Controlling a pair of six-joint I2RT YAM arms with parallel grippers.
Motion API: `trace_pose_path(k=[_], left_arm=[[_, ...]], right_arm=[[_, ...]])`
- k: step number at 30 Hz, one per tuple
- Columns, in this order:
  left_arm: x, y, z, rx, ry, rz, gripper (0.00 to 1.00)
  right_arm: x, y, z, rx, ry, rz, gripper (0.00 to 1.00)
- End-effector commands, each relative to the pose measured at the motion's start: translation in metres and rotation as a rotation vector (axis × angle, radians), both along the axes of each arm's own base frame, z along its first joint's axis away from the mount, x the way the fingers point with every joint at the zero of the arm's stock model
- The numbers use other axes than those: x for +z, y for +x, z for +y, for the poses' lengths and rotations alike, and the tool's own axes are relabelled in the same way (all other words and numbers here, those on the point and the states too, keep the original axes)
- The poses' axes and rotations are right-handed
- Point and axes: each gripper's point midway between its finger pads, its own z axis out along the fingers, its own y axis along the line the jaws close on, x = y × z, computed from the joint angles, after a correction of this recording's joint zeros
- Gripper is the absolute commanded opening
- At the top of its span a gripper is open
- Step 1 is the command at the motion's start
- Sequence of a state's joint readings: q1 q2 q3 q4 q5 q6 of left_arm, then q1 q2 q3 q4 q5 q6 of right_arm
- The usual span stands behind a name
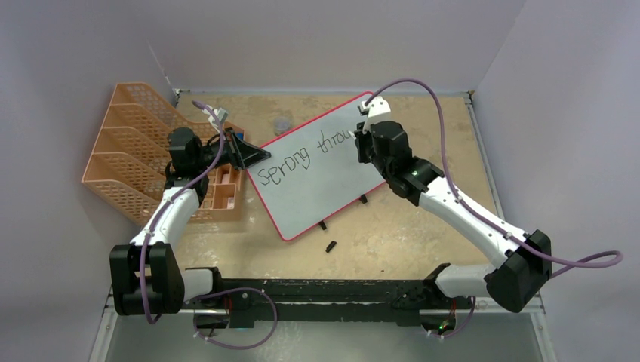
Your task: Write a sentence on the whiteboard
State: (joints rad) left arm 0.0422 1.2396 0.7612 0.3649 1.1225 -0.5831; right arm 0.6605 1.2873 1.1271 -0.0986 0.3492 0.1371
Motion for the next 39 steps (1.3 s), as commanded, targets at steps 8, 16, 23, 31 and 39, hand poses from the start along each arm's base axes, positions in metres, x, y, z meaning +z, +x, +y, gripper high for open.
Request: trace_pose_path(k=[8, 16, 23, 31, 39], left_arm=[[0.002, -0.01, -0.01, -0.081, 0.01, -0.024, 0.0], [0.002, -0.01, -0.01, -0.082, 0.01, -0.026, 0.0], [0.003, -0.011, -0.01, -0.082, 0.011, -0.029, 0.0], [0.002, -0.01, -0.01, -0.08, 0.011, -0.028, 0.0], [0.002, -0.01, -0.01, -0.079, 0.011, -0.028, 0.0]], right_arm=[[0.044, 0.015, 0.009, -0.001, 0.078, -0.111, 0.0], [0.033, 0.017, 0.01, 0.001, 0.059, -0.086, 0.0], [0.026, 0.015, 0.01, 0.005, 0.047, -0.063, 0.0], [0.018, 0.008, 0.007, 0.011, 0.04, -0.032, 0.0], [0.01, 0.002, 0.001, -0.001, 0.026, -0.011, 0.0]])
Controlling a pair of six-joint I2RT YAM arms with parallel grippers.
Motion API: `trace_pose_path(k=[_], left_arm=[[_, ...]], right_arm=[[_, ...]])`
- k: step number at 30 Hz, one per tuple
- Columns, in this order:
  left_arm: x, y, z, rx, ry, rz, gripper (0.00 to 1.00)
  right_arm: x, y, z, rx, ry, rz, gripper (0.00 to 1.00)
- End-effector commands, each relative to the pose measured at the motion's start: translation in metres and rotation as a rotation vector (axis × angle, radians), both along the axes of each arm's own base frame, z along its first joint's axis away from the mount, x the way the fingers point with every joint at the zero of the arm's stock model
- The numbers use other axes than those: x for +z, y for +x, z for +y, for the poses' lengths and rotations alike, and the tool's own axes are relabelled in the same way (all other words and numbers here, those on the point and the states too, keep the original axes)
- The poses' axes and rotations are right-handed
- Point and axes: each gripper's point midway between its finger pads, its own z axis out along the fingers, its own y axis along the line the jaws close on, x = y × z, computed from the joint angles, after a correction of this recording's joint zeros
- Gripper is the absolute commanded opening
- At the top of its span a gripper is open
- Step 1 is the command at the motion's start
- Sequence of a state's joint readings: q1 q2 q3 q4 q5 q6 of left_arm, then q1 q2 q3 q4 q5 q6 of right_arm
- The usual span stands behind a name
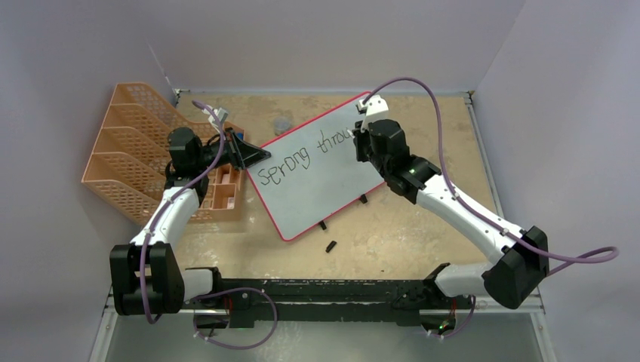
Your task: Write a sentence on the whiteboard
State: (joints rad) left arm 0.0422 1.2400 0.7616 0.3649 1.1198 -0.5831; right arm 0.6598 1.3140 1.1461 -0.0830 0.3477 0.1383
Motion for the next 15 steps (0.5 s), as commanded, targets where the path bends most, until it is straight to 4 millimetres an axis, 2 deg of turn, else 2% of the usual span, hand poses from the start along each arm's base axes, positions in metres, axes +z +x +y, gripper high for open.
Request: trace_pose_path(k=[1, 9, 15], left_arm=[[0.003, -0.01, -0.01, -0.081, 0.011, -0.028, 0.0], [0.002, -0.01, -0.01, -0.08, 0.01, -0.025, 0.0], [0.002, -0.01, -0.01, -0.08, 0.01, -0.023, 0.0]], right_arm=[[0.008, -0.005, -0.004, -0.002, 0.019, -0.004, 0.0], [0.004, -0.007, -0.009, -0.015, 0.006, 0.007, 0.0], [0.017, -0.007, -0.015, -0.039, 0.023, -0.032, 0.0]])
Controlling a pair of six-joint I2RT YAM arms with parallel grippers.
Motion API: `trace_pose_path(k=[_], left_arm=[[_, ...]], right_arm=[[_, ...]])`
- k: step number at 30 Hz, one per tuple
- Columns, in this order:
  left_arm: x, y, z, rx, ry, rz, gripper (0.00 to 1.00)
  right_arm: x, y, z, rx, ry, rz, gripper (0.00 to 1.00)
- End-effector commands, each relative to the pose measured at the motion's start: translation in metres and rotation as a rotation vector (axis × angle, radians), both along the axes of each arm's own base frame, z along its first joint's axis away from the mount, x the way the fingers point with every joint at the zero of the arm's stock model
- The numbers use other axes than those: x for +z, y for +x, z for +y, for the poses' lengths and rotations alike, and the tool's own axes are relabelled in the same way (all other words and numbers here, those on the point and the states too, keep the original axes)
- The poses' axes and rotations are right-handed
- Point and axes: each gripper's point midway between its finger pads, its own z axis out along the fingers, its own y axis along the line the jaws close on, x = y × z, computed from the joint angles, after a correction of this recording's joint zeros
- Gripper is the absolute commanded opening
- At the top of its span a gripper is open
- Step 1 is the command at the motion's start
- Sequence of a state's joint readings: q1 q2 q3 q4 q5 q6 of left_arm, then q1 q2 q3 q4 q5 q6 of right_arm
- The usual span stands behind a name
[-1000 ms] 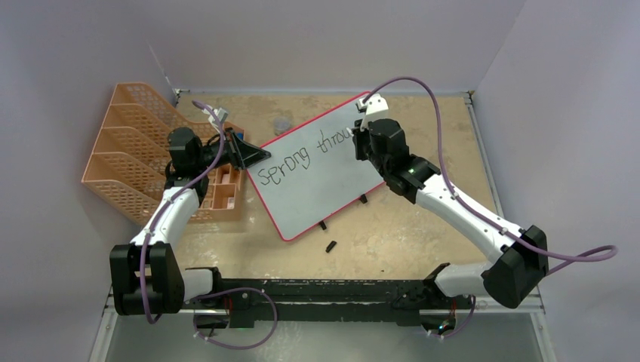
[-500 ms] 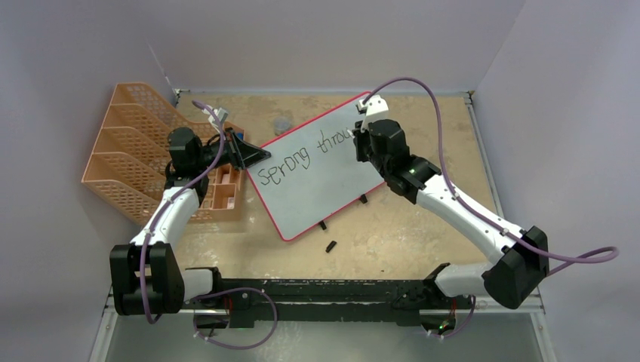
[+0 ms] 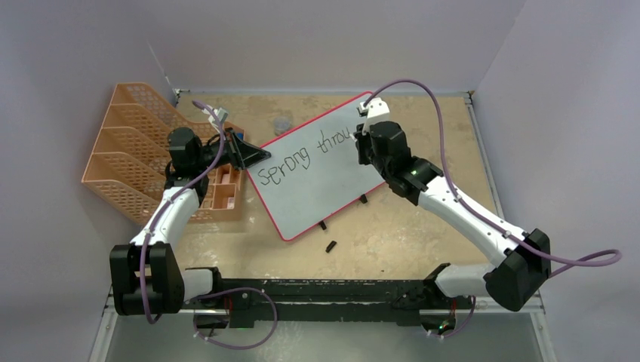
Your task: Write a sentence on the whiteboard
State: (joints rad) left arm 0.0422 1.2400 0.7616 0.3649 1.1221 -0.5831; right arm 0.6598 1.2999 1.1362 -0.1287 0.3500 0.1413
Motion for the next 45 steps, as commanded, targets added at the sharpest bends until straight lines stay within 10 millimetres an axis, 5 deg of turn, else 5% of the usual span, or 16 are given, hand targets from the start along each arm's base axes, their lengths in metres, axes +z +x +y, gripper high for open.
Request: trace_pose_path(k=[1, 9, 45], left_arm=[[0.002, -0.01, -0.01, -0.078, 0.01, -0.025, 0.0], [0.002, -0.01, -0.01, -0.08, 0.01, -0.026, 0.0], [0.001, -0.011, -0.011, -0.092, 0.009, -0.022, 0.0]], right_arm=[[0.029, 0.0, -0.01, -0.04, 0.051, -0.077, 0.0], [0.03, 0.01, -0.025, -0.079, 0.048, -0.098, 0.0], [0.038, 0.022, 0.0, 0.005, 0.094, -0.113, 0.0]])
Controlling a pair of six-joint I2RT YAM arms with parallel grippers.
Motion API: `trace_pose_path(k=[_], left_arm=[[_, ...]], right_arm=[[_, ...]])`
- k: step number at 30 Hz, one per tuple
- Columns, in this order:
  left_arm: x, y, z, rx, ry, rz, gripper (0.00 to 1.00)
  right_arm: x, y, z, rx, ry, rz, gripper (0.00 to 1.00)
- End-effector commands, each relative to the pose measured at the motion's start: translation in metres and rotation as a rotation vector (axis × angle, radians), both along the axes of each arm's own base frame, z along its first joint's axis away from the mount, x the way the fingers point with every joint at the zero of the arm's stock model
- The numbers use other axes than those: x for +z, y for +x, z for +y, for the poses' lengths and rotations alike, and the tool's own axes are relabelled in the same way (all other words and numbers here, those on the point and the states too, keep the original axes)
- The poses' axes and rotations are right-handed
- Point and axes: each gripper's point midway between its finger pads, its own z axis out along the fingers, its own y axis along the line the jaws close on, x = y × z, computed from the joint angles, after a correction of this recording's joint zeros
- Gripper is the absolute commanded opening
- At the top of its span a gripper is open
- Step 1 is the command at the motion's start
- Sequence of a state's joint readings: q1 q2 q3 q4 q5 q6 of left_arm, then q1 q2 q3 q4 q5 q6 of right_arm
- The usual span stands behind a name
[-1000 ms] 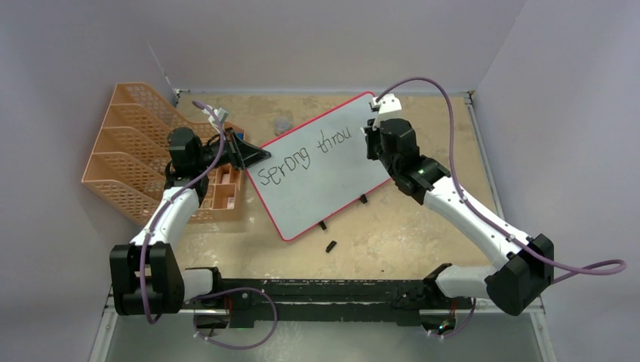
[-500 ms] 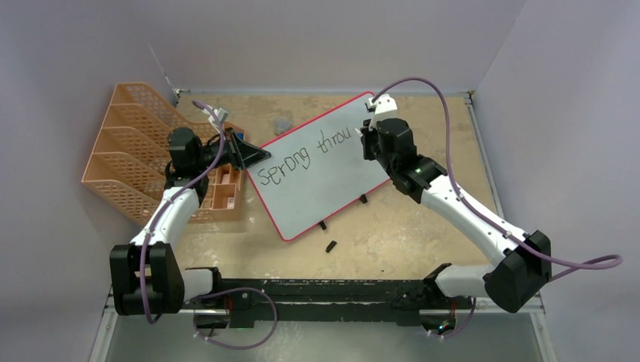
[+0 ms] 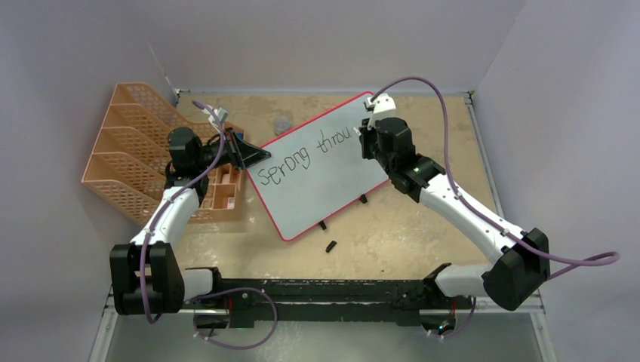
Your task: Write a sentence on the whiteboard
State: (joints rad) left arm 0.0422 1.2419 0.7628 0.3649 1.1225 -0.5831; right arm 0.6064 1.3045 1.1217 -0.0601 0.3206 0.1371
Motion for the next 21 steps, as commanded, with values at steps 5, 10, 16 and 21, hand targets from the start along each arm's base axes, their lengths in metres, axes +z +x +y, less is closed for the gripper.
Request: trace_pose_path(k=[5, 10, 16, 21], left_arm=[[0.001, -0.011, -0.011, -0.092, 0.009, -0.02, 0.0], [0.001, -0.011, -0.011, -0.09, 0.008, -0.019, 0.0], [0.0, -0.01, -0.011, -0.088, 0.009, -0.019, 0.0], [0.0, -0.01, -0.011, -0.088, 0.009, -0.019, 0.0]], right_arm=[[0.037, 0.004, 0.013, 0.053, 0.068, -0.085, 0.0], [0.037, 0.001, 0.015, 0.074, 0.073, -0.082, 0.0], [0.029, -0.002, 0.017, 0.092, 0.063, -0.053, 0.0], [0.019, -0.007, 0.015, 0.091, 0.049, -0.021, 0.0]])
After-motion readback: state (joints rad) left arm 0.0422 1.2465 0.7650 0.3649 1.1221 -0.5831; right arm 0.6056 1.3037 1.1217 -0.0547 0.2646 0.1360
